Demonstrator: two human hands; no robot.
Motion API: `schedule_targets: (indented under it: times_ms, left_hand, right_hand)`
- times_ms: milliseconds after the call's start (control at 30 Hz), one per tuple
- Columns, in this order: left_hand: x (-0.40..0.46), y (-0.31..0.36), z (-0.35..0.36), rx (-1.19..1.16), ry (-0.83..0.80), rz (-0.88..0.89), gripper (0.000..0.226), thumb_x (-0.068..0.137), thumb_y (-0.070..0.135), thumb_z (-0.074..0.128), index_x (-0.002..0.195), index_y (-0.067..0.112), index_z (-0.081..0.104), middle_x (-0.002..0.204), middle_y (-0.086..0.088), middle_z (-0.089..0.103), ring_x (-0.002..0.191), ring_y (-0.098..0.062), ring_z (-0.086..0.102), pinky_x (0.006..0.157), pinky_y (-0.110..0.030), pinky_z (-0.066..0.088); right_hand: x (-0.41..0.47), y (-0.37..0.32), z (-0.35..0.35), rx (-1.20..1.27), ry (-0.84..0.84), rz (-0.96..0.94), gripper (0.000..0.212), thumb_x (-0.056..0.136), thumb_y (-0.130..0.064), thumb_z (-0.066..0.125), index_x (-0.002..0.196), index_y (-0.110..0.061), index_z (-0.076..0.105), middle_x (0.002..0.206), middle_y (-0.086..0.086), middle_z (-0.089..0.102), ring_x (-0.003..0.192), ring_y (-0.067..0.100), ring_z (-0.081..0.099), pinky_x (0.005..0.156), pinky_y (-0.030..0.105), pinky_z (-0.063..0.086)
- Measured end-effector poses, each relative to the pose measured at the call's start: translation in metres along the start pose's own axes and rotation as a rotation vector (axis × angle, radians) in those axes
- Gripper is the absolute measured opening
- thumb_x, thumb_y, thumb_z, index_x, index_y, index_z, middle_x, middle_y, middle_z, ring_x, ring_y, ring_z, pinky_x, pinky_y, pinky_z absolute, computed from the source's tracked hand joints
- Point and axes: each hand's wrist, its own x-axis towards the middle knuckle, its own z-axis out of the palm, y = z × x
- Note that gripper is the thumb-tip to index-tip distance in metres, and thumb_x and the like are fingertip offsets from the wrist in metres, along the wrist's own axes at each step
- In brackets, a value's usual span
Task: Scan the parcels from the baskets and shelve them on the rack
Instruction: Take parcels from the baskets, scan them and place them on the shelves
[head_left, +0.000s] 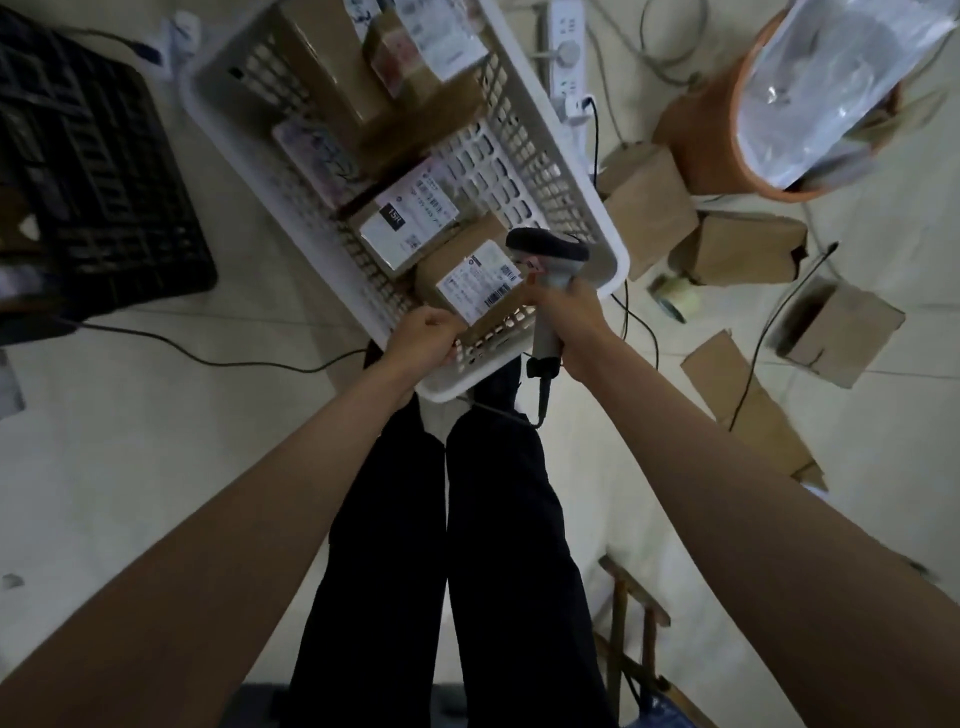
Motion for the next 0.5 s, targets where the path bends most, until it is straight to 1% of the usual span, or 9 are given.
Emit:
schedule_targets:
  times_ms: [67, 133, 233, 267, 333, 367, 400, 433, 500]
  left_hand:
    - [0.021, -0.003, 0.006, -0.001, 0.004, -0.023, 0.026, 0.096, 0.027, 0.062, 0.111, 0.007, 0.069, 0.099, -0.004, 0.066, 0.089, -0.018, 0.063, 0.093, -0.038, 0.056]
    - [0.038, -0.002, 0.011, -0.022, 0.029, -0.059, 0.036, 0.095, 0.030, 0.063, 0.122, 0.007, 0.065, 0.103, -0.004, 0.064, 0.094, -0.018, 0.061, 0.099, -0.041, 0.052]
    - [0.061, -0.002, 0.014, -0.102, 0.051, -0.096, 0.036, 0.095, 0.031, 0.063, 0.124, 0.011, 0.062, 0.102, -0.002, 0.064, 0.091, -0.017, 0.058, 0.100, -0.039, 0.051]
    - [0.068, -0.003, 0.015, -0.140, 0.051, -0.112, 0.031, 0.095, 0.031, 0.063, 0.120, 0.014, 0.063, 0.105, -0.002, 0.066, 0.092, -0.017, 0.059, 0.098, -0.037, 0.052]
    - [0.078, -0.005, 0.016, -0.207, 0.064, -0.139, 0.011, 0.095, 0.031, 0.064, 0.102, 0.023, 0.065, 0.104, 0.003, 0.070, 0.094, -0.014, 0.062, 0.083, -0.029, 0.053]
    - [0.081, -0.007, 0.016, -0.222, 0.072, -0.150, 0.006, 0.094, 0.032, 0.064, 0.094, 0.026, 0.064, 0.101, 0.007, 0.070, 0.095, -0.013, 0.063, 0.077, -0.026, 0.051]
    - [0.084, -0.008, 0.015, -0.228, 0.061, -0.165, 0.009, 0.093, 0.035, 0.065, 0.094, 0.027, 0.064, 0.100, 0.010, 0.068, 0.097, -0.012, 0.063, 0.075, -0.025, 0.049]
    - [0.086, -0.010, 0.016, -0.226, 0.030, -0.184, 0.018, 0.092, 0.040, 0.067, 0.102, 0.026, 0.064, 0.107, 0.009, 0.066, 0.102, -0.011, 0.061, 0.079, -0.027, 0.049]
    - [0.089, -0.014, 0.017, -0.222, -0.040, -0.224, 0.056, 0.087, 0.050, 0.069, 0.131, 0.019, 0.055, 0.130, 0.002, 0.057, 0.117, -0.016, 0.056, 0.099, -0.034, 0.049]
  right_hand:
    - [0.020, 0.001, 0.004, -0.004, -0.007, -0.007, 0.015, 0.095, -0.009, 0.058, 0.109, -0.004, 0.063, 0.090, 0.008, 0.063, 0.078, 0.019, 0.060, 0.060, 0.028, 0.050]
    - [0.039, 0.001, 0.009, -0.008, -0.032, -0.022, 0.011, 0.093, -0.007, 0.060, 0.103, -0.008, 0.063, 0.089, 0.006, 0.064, 0.078, 0.018, 0.061, 0.062, 0.029, 0.053]
    - [0.064, 0.000, 0.015, -0.018, -0.083, -0.025, 0.025, 0.087, -0.005, 0.065, 0.112, -0.005, 0.064, 0.092, 0.008, 0.064, 0.079, 0.020, 0.060, 0.061, 0.031, 0.051]
    - [0.070, 0.001, 0.017, -0.027, -0.102, -0.022, 0.030, 0.085, -0.006, 0.065, 0.115, -0.005, 0.064, 0.094, 0.008, 0.064, 0.079, 0.020, 0.060, 0.058, 0.030, 0.051]
    - [0.079, 0.001, 0.020, -0.028, -0.151, -0.013, 0.036, 0.084, -0.006, 0.066, 0.120, -0.006, 0.063, 0.100, 0.008, 0.066, 0.082, 0.019, 0.062, 0.054, 0.027, 0.051]
    - [0.082, 0.002, 0.021, -0.027, -0.171, -0.007, 0.037, 0.085, -0.006, 0.066, 0.121, -0.007, 0.062, 0.102, 0.008, 0.067, 0.084, 0.019, 0.063, 0.053, 0.025, 0.052]
    - [0.084, 0.003, 0.022, -0.028, -0.183, -0.002, 0.036, 0.086, -0.007, 0.065, 0.122, -0.009, 0.062, 0.104, 0.008, 0.068, 0.085, 0.018, 0.064, 0.053, 0.023, 0.052]
    - [0.086, 0.004, 0.023, -0.030, -0.185, 0.001, 0.036, 0.087, -0.007, 0.065, 0.122, -0.010, 0.061, 0.104, 0.007, 0.068, 0.085, 0.018, 0.066, 0.053, 0.023, 0.053]
    - [0.088, 0.008, 0.024, -0.024, -0.179, -0.002, 0.039, 0.088, -0.007, 0.065, 0.126, -0.009, 0.059, 0.103, 0.009, 0.068, 0.082, 0.017, 0.066, 0.053, 0.023, 0.053]
